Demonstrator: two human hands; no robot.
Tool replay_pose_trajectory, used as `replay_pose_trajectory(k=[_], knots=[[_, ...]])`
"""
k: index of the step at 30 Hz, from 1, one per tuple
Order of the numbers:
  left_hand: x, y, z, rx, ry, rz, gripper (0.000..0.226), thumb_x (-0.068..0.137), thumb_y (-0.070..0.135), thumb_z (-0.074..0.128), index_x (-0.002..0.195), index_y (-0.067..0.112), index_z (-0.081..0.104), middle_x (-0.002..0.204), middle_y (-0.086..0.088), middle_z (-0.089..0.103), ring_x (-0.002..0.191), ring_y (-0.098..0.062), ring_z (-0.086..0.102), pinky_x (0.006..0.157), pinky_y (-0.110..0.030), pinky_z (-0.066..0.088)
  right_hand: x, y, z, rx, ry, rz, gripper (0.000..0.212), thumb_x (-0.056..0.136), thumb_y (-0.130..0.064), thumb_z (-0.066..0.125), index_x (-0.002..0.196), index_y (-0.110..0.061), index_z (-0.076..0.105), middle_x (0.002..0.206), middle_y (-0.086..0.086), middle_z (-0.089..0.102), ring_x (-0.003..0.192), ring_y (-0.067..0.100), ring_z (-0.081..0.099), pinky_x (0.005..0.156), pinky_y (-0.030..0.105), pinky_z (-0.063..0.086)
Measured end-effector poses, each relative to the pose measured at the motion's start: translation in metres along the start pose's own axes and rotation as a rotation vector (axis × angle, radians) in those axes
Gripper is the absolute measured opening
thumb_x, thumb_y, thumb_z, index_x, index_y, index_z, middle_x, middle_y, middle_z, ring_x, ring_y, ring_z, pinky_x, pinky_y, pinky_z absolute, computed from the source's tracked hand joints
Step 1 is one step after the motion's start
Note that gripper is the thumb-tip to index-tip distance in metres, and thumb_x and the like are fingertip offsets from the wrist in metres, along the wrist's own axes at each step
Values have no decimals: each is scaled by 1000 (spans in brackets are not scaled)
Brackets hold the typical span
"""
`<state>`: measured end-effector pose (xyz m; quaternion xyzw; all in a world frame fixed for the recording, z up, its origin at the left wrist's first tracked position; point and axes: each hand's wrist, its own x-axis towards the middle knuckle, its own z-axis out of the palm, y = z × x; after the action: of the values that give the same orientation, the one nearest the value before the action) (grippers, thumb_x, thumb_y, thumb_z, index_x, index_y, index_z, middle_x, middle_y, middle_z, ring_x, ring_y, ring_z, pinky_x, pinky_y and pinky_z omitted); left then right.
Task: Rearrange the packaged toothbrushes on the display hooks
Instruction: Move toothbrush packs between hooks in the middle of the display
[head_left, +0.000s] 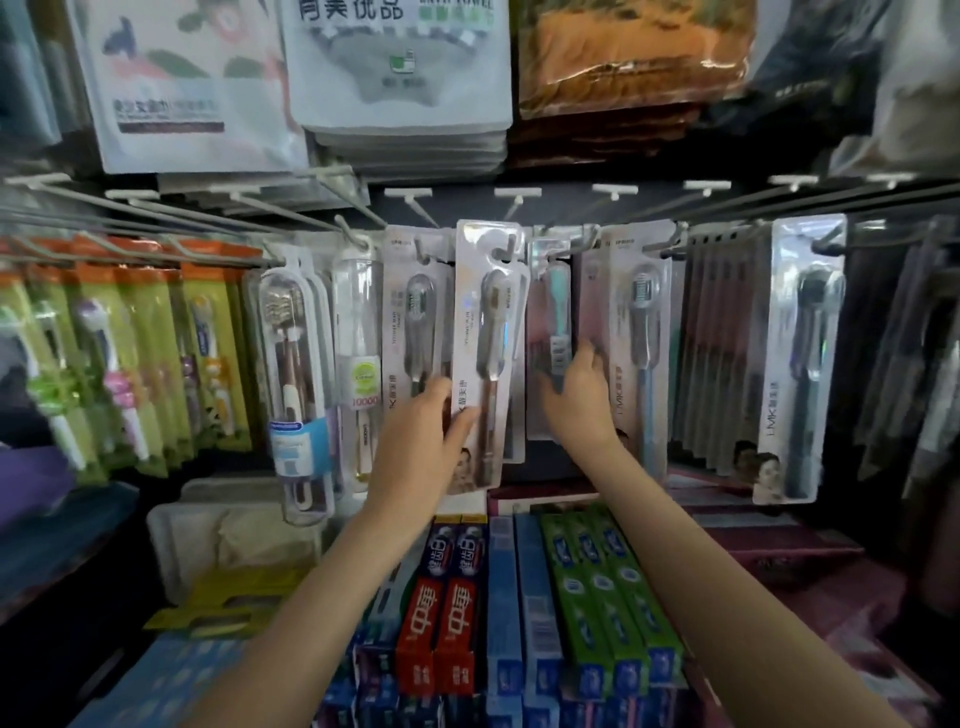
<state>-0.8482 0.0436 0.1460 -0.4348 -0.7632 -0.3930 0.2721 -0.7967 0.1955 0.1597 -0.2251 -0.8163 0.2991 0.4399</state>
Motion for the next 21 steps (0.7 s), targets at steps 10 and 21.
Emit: replay_pose_trajectory(k=[10,21], knots=[[3,-8,1,-109,-64,2,17,90,25,54,98,10,54,86,0,64,73,-10,61,66,-22,51,-15,5,-10,143,34,-80,52,91,3,47,138,-7,27,106,6,59,96,22,59,78,24,48],[1,-4,9,-129,-17,32,15,91,24,53,101,13,54,75,14,53,62,4,51,59,-12,47,-53,-3,-51,260,-102,-130,45,92,-4,50,132,-14,32,98,-9,58,89,7,61,85,27,52]])
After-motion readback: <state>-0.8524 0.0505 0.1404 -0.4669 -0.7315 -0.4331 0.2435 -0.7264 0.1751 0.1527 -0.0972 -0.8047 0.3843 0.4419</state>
